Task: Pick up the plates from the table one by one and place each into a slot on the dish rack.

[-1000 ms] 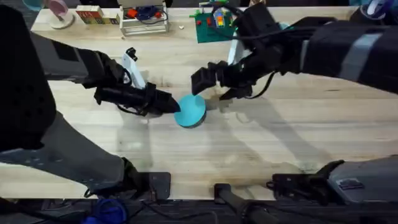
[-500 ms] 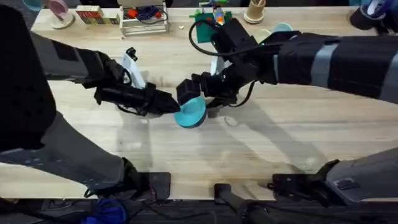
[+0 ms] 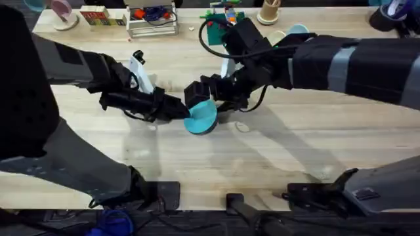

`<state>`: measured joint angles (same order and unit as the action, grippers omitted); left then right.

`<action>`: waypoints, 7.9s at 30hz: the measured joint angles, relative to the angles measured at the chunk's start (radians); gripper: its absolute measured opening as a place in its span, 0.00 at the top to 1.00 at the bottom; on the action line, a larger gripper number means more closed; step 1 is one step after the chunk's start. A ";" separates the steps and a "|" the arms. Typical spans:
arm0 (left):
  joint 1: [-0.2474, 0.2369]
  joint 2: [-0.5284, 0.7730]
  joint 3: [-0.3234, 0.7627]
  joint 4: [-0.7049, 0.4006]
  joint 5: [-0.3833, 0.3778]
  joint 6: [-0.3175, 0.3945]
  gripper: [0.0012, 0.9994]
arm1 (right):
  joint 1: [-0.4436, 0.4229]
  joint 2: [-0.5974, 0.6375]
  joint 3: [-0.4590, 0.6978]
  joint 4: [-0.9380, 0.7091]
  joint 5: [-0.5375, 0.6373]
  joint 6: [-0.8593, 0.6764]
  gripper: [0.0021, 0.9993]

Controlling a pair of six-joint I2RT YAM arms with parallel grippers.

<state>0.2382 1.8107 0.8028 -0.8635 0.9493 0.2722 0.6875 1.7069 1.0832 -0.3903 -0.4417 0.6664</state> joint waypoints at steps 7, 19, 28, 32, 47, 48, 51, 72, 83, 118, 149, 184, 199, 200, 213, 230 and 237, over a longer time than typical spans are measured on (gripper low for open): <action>0.000 0.000 0.000 0.000 0.000 0.000 0.96 | 0.006 0.034 0.000 0.008 0.000 0.012 0.01; 0.000 0.000 0.000 0.000 0.000 0.000 0.96 | 0.006 0.052 0.000 0.016 0.000 0.022 0.11; 0.004 0.000 0.000 0.000 0.004 -0.003 0.96 | -0.003 0.043 0.000 0.026 -0.021 0.038 0.96; 0.006 0.000 0.000 0.000 0.007 -0.003 0.96 | -0.001 0.038 0.000 0.028 -0.027 0.037 0.96; 0.000 -0.029 0.014 -0.066 -0.068 0.008 0.96 | -0.056 0.038 0.000 -0.054 -0.102 0.005 0.97; 0.000 -0.045 0.016 -0.077 -0.082 0.008 0.96 | -0.062 0.035 0.000 -0.067 -0.103 -0.004 0.97; 0.000 -0.117 0.037 -0.108 -0.115 0.008 0.96 | -0.077 0.012 0.003 -0.133 -0.089 -0.042 0.97; 0.000 -0.616 0.528 -0.556 -0.524 -0.102 0.96 | -0.160 -0.029 0.523 -0.830 0.428 -0.519 0.97; 0.000 -0.628 0.692 -0.643 -0.640 -0.103 0.96 | -0.249 -0.030 0.764 -0.983 0.516 -0.611 0.97; 0.000 -0.628 0.835 -0.721 -0.741 -0.061 0.00 | -0.461 -0.060 1.011 -1.106 0.534 -0.877 0.97; 0.000 -0.628 0.835 -0.723 -0.741 -0.061 0.00 | -0.735 -0.037 1.012 -1.021 0.245 -1.144 0.97; 0.000 -0.628 0.835 -0.723 -0.741 -0.061 0.00 | -0.756 0.005 1.012 -0.972 0.182 -1.154 0.97; 0.000 -0.628 0.835 -0.723 -0.741 -0.061 0.00 | -0.756 0.058 1.012 -0.970 0.182 -1.153 0.97; 0.000 -0.628 0.835 -0.723 -0.741 -0.061 0.00 | -0.756 0.064 1.012 -0.968 0.182 -1.153 0.97; 0.000 -0.628 0.835 -0.723 -0.741 -0.061 0.00 | -0.756 0.104 1.012 -0.913 0.182 -1.133 0.97; 0.000 -0.628 0.835 -0.723 -0.741 -0.062 0.00 | -0.752 0.231 1.012 -0.881 0.182 -1.095 0.97; 0.000 -0.628 0.835 -0.723 -0.741 -0.061 0.00 | -0.749 0.261 1.012 -0.861 0.182 -1.085 0.97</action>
<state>0.2382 1.1828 1.6382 -1.5864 0.2081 0.2108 -0.0620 1.9684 2.0956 -1.2517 -0.2595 -0.4183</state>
